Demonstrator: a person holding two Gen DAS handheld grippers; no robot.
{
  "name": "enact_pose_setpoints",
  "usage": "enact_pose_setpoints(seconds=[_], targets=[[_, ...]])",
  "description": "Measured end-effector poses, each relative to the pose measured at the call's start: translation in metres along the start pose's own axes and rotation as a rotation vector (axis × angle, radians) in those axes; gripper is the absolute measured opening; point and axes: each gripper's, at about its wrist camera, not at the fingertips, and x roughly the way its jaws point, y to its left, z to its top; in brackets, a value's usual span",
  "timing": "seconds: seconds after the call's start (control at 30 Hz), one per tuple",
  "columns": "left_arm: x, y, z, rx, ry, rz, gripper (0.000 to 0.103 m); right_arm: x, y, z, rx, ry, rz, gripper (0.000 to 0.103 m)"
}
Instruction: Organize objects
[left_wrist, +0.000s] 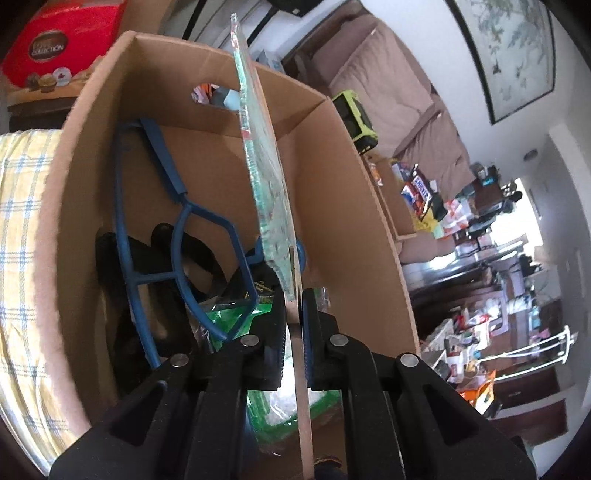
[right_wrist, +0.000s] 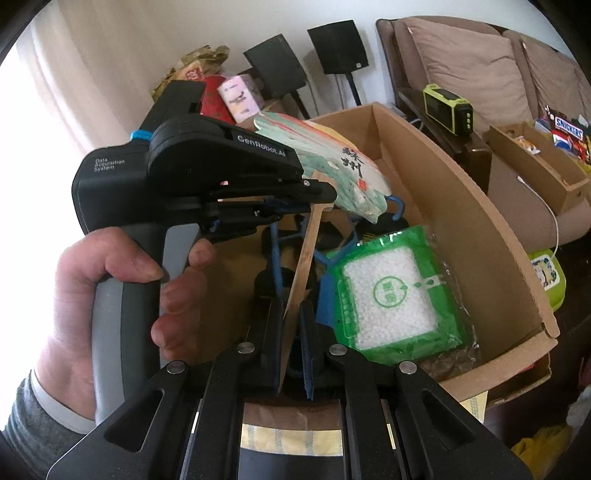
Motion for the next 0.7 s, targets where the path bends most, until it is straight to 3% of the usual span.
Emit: enact_pose_setpoints(seconds=[0.1,0.2,0.53,0.63,0.7], targets=[[0.006,-0.001,0.000,0.015,0.044,0.032,0.013,0.004,0.002,0.001,-0.008,-0.009,-0.055,0.008],[0.003,0.001,-0.003,0.012,0.075,0.059,0.032,0.010,0.001,0.004,-0.010,0.002,-0.091,0.007],[-0.089,-0.012,-0.024,0.189,-0.073,0.092,0.058,0.016,-0.005,0.009,0.008,0.005,-0.092,0.007],[-0.115,-0.016,-0.031,0.229,-0.120,0.126,0.071,0.015,-0.003,0.008,0.003,0.006,-0.095,0.012],[-0.126,-0.014,-0.038,0.246,-0.147,0.155,0.072,0.013,0.000,0.008,-0.003,0.005,-0.097,0.017]])
